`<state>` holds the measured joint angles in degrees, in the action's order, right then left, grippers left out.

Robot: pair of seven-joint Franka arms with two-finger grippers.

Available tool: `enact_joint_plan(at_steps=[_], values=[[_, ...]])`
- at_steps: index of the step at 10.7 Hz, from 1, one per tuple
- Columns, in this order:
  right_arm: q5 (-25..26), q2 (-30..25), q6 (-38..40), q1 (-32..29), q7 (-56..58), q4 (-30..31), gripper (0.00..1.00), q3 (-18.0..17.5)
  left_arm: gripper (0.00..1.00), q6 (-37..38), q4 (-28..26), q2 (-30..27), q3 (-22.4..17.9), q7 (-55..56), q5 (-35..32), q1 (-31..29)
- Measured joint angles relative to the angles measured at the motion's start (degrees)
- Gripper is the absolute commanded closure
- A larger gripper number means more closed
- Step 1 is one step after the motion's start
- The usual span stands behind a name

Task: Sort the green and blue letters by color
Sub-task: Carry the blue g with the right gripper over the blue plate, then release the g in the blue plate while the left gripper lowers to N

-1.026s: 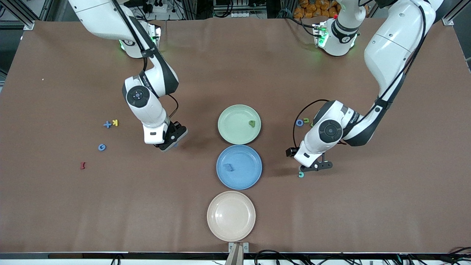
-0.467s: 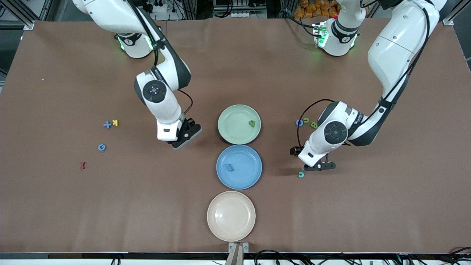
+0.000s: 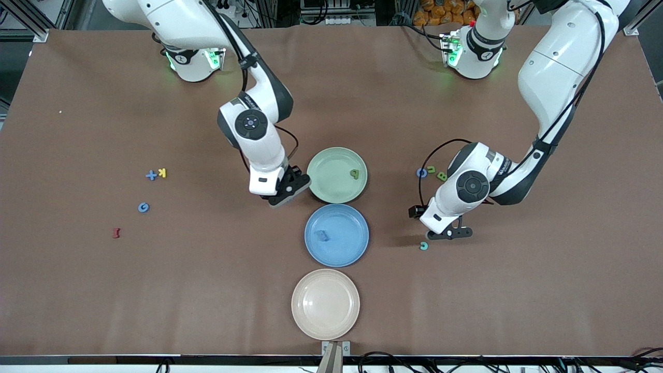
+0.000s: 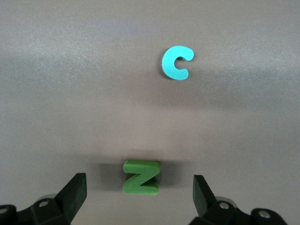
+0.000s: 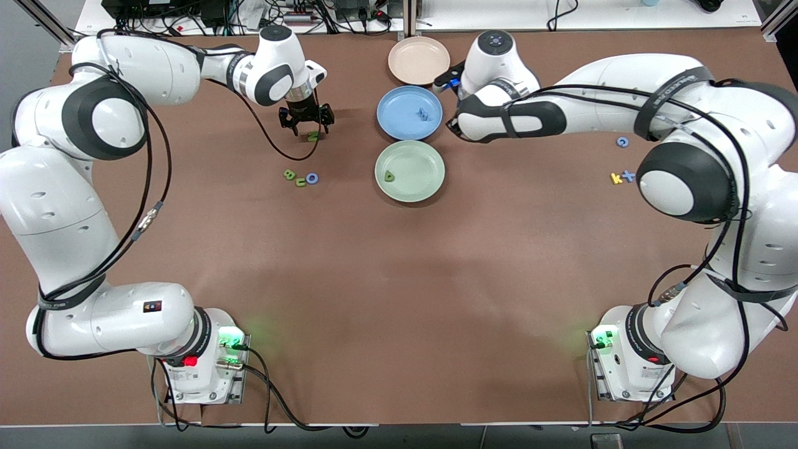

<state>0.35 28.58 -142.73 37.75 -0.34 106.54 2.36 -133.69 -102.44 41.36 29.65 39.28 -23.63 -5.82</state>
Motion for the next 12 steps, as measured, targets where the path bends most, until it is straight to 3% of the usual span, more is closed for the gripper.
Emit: enact_joint_plan(at_steps=[4,8,12], values=[[-0.6,6.1,0.0,3.1,-7.3,-8.0,1.0,0.0,0.0,0.0,-0.1,0.0,0.0,0.0,0.0,0.0],[-4.6,11.6,-0.3,3.2,-10.2,-16.3,1.0,0.1,0.0,-0.1,-0.1,0.0,0.0,0.0,0.0,0.0],[-4.7,16.3,-1.0,3.7,-16.3,-24.4,1.0,0.1,0.0,-0.1,-0.2,0.1,0.0,0.0,0.0,0.0]])
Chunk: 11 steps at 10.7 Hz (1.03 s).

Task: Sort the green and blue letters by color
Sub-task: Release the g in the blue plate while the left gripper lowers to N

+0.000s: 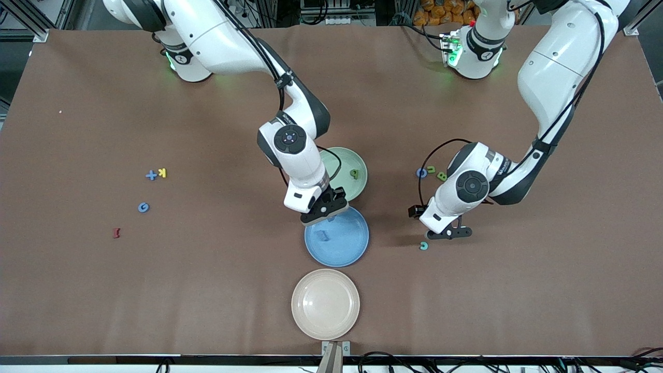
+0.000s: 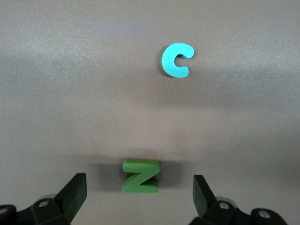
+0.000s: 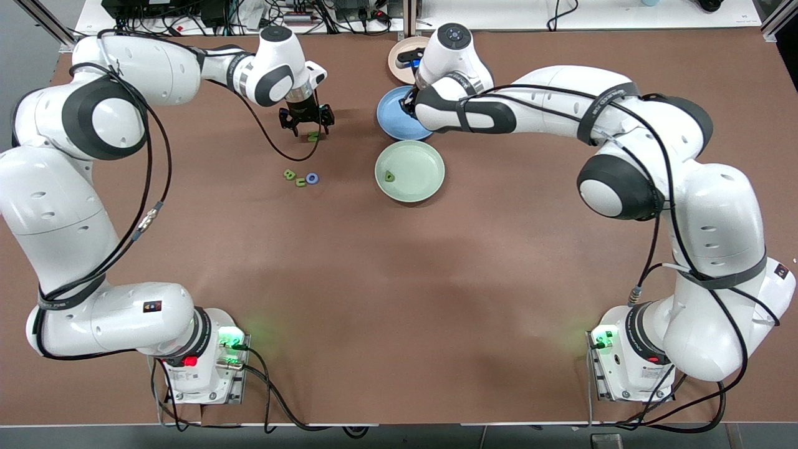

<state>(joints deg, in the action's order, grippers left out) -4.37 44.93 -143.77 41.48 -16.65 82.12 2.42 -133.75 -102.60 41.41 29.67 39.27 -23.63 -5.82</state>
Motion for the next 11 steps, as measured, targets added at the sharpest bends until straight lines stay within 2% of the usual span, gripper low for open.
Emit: enact_joint_plan(at_steps=[2,3,4,5,11], values=[[0.0,2.9,-5.3,0.0,-1.3,-1.1,1.0,0.0,0.0,0.0,0.0,0.0,0.0,0.0,0.0,0.0],[0.0,4.1,-7.9,0.0,-1.6,-1.5,0.75,0.2,0.0,0.0,0.0,0.0,0.0,0.0,0.0,0.0],[0.0,4.9,-9.0,0.0,-1.9,-1.8,0.42,0.4,0.0,0.0,0.0,0.0,0.0,0.0,0.0,0.0],[0.0,5.3,-9.3,-0.2,-2.0,-2.2,0.0,0.6,0.0,0.0,0.0,0.0,0.0,0.0,0.0,0.0],[0.0,5.3,-9.3,-0.3,-2.1,-3.1,0.0,0.8,0.0,0.0,-0.3,0.1,0.0,0.0,0.0,0.1]])
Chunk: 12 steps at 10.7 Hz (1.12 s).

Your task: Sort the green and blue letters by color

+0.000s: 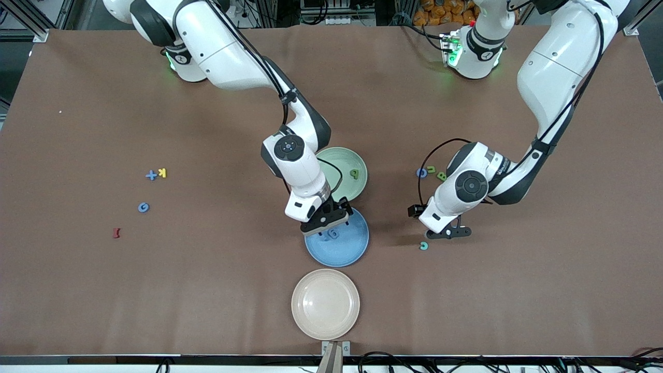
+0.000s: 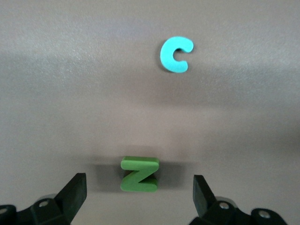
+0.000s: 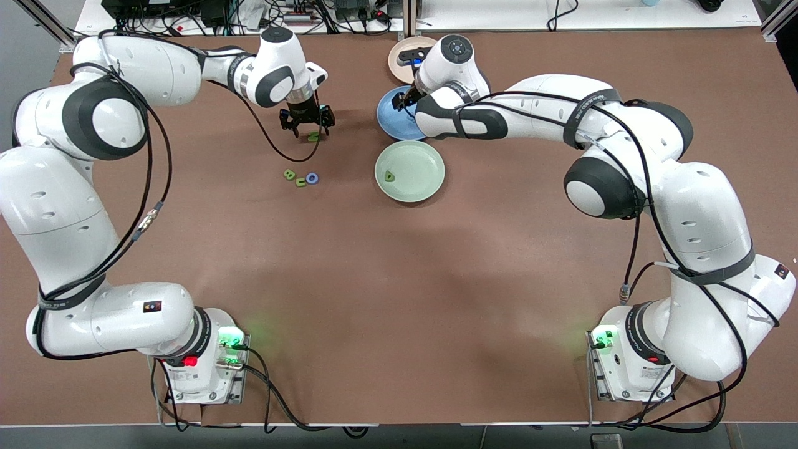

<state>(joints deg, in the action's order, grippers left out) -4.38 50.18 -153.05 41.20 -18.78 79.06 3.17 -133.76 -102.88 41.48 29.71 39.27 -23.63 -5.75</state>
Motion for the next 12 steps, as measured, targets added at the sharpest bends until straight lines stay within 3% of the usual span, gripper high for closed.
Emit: enact_joint_plan(at_steps=[9,10,11,12], values=[[0.0,0.0,0.2,0.0,0.0,-0.7,0.0,0.1,0.0,-3.9,-2.5,0.0,0.0,0.0,-5.6,-0.1],[0.0,0.0,0.2,0.0,0.0,-0.8,0.0,0.1,0.07,-4.0,-2.5,0.0,0.0,0.0,-5.7,-0.1],[0.0,0.0,0.4,0.0,0.0,-0.9,0.0,0.1,0.81,-4.0,-2.5,0.0,0.0,0.0,-5.8,-0.1],[0.0,-0.1,0.6,0.0,0.0,-1.0,0.0,0.1,1.0,-4.1,-2.5,0.0,0.0,0.0,-5.8,-0.1]])
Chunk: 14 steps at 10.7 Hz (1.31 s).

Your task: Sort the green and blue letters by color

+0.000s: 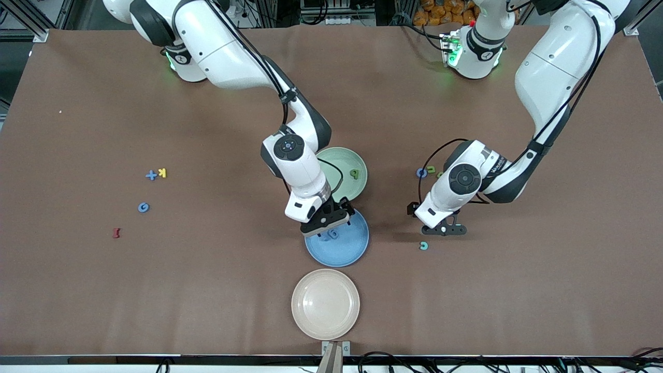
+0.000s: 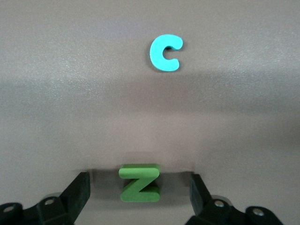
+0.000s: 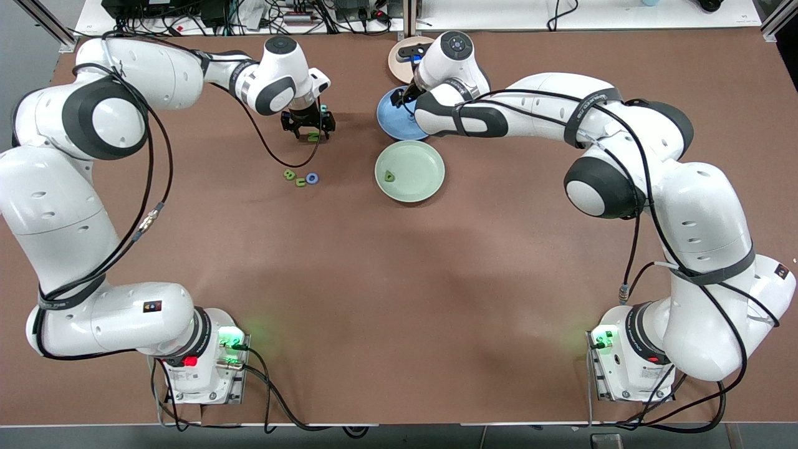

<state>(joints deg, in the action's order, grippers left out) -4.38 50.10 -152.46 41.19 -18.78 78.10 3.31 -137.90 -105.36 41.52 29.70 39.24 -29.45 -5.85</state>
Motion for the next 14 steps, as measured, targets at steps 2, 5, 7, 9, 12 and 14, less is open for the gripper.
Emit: enact_joint_plan(at_steps=[2,5,7,9,12,14], values=[[0.0,0.0,0.2,0.0,0.0,-0.2,0.0,0.0,1.0,-0.1,0.0,0.0,0.0,0.0,0.0,0.0],[0.0,0.0,0.3,0.0,0.0,-0.3,0.0,0.0,1.0,-0.3,0.1,-0.4,0.3,0.0,0.0,0.0],[0.0,0.0,1.0,0.0,0.0,-0.3,0.0,0.0,1.0,-0.3,0.1,-0.5,0.3,0.0,0.0,0.0],[0.0,-0.3,5.6,0.0,0.0,-0.5,0.0,0.3,1.0,-0.3,0.1,-0.5,0.3,0.0,0.0,0.0],[0.6,-2.4,14.4,0.0,0.5,-1.6,0.0,1.3,1.0,-0.3,0.1,-0.5,0.3,0.1,0.0,0.0],[1.0,-5.5,20.3,0.0,4.0,-1.9,0.0,2.2,1.0,-0.3,0.1,-0.5,0.3,0.7,0.0,0.0]])
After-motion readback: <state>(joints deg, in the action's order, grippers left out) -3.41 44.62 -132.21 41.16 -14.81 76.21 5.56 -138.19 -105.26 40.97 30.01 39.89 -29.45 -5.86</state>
